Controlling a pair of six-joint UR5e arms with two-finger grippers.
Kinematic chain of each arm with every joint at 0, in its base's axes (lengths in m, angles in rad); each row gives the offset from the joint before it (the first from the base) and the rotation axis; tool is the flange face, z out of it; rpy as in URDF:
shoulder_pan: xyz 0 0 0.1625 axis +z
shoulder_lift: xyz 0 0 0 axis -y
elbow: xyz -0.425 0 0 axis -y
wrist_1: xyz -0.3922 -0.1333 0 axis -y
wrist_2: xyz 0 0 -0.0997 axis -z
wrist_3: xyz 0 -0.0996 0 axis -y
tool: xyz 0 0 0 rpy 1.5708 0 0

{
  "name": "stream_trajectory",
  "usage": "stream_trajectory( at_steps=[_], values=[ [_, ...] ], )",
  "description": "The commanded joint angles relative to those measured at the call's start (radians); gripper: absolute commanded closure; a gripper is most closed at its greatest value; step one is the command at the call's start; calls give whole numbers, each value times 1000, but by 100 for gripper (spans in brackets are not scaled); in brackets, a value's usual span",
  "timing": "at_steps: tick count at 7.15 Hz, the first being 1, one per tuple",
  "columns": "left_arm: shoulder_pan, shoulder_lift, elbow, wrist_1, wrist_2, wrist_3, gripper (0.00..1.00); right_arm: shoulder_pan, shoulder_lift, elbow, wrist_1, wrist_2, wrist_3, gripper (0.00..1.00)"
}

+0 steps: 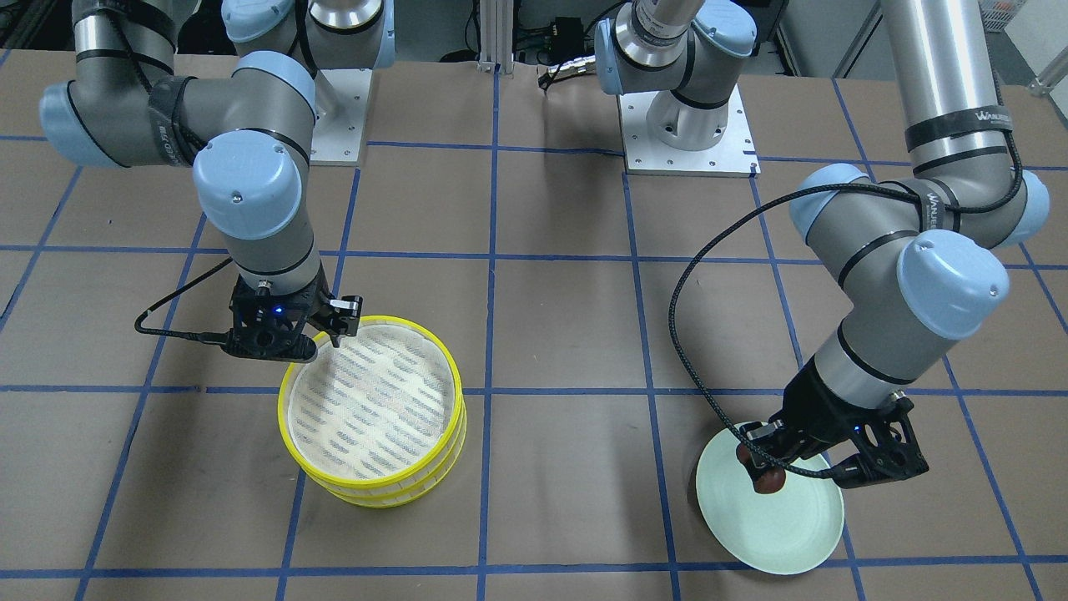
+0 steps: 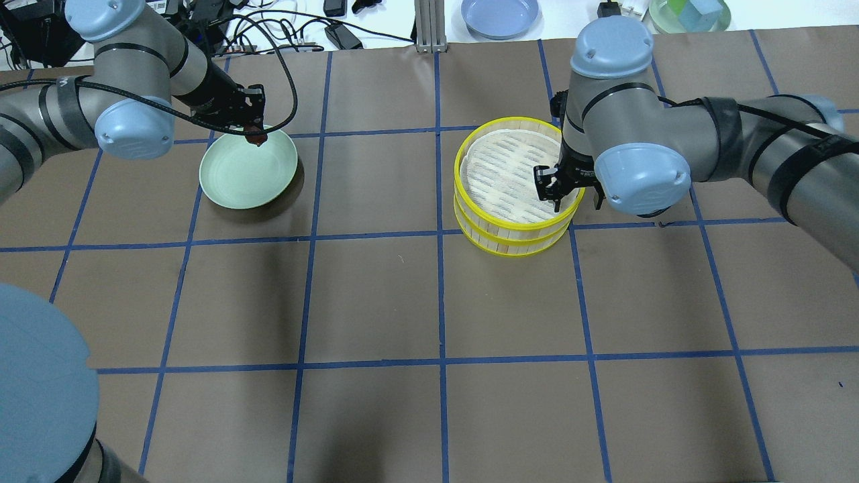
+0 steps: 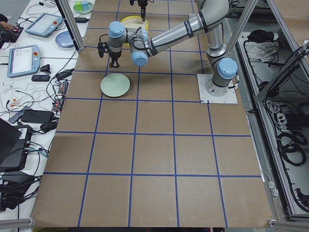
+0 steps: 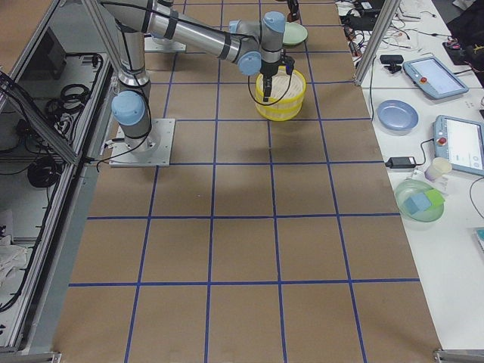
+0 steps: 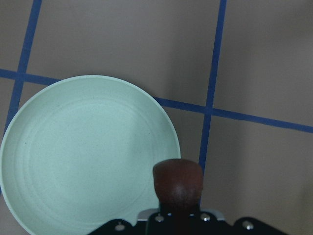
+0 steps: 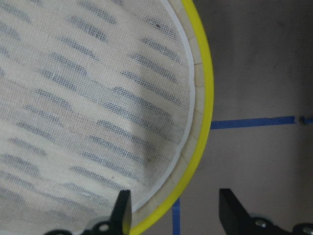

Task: Stack buns with steamer

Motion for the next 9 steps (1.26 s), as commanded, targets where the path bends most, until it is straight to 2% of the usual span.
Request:
stream_trajectory(
  at_steps=[1, 2, 3, 5, 6, 7, 8, 9],
  values=[
    [1, 3, 0, 0, 6, 3, 100, -10, -61, -59, 58, -1, -63, 28],
    [4, 1, 0, 1, 6, 9, 100, -12, -84, -158, 208, 4, -94, 28],
    [6, 3, 0, -5, 7, 10, 100, -13, -105, -247, 338, 54, -97, 27],
    [9, 5, 0, 0, 50, 17, 100, -15, -197, -293, 411, 136, -102, 23],
    [12, 6, 0, -5, 73, 20, 100, -16, -235, -310, 481, 226, -129, 20],
    [9, 6, 0, -6, 73, 18, 100, -15, -278, -308, 492, 185, -134, 18],
    [1, 11, 0, -2, 70, 1, 100, -13, -277, -295, 497, 95, -136, 17],
    [-20, 15, 0, 0, 60, -55, 100, -12, -277, -276, 494, 88, -133, 17]
  ],
)
